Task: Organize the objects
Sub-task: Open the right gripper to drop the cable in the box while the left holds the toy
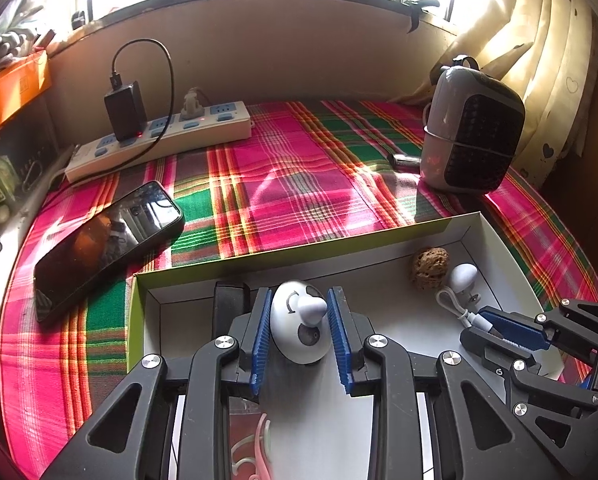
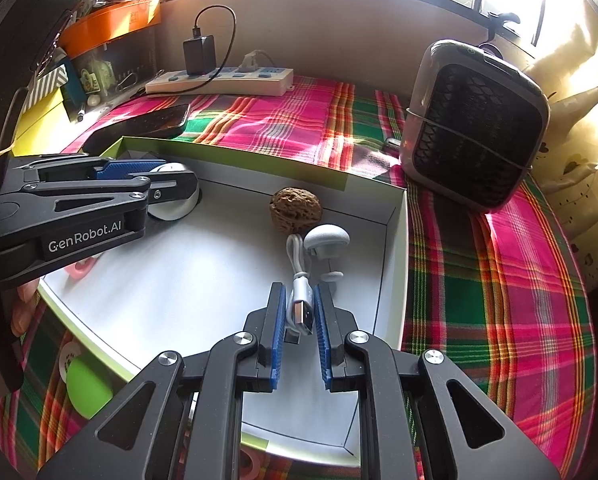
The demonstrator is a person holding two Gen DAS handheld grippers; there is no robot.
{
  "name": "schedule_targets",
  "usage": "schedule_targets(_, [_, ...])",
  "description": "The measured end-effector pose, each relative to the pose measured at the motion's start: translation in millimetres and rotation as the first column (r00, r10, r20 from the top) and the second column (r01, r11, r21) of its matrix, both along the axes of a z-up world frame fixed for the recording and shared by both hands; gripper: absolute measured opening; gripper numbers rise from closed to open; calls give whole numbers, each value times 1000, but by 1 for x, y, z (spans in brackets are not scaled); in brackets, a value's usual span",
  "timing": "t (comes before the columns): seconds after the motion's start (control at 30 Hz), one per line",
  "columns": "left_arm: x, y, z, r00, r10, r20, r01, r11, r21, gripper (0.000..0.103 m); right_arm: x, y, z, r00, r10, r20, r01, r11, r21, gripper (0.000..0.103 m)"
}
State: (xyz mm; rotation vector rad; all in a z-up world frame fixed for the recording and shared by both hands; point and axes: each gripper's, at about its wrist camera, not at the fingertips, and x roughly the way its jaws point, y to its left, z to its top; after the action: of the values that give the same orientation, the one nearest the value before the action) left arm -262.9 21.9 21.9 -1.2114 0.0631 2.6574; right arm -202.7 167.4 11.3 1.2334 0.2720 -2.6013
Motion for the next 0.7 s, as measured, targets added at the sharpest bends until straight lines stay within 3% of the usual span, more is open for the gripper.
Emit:
schedule_targets(0.5, [-1,0,0,1000,6,3,-6,1000,-16,31,0,-2,-1,1000,-9,-5,9,1000,3,18])
schedule_targets(0.7, [0,0,0,1000,0,1,0,1000,-18,34,1,-2,1,1000,-8,-6,8,1000,-2,26])
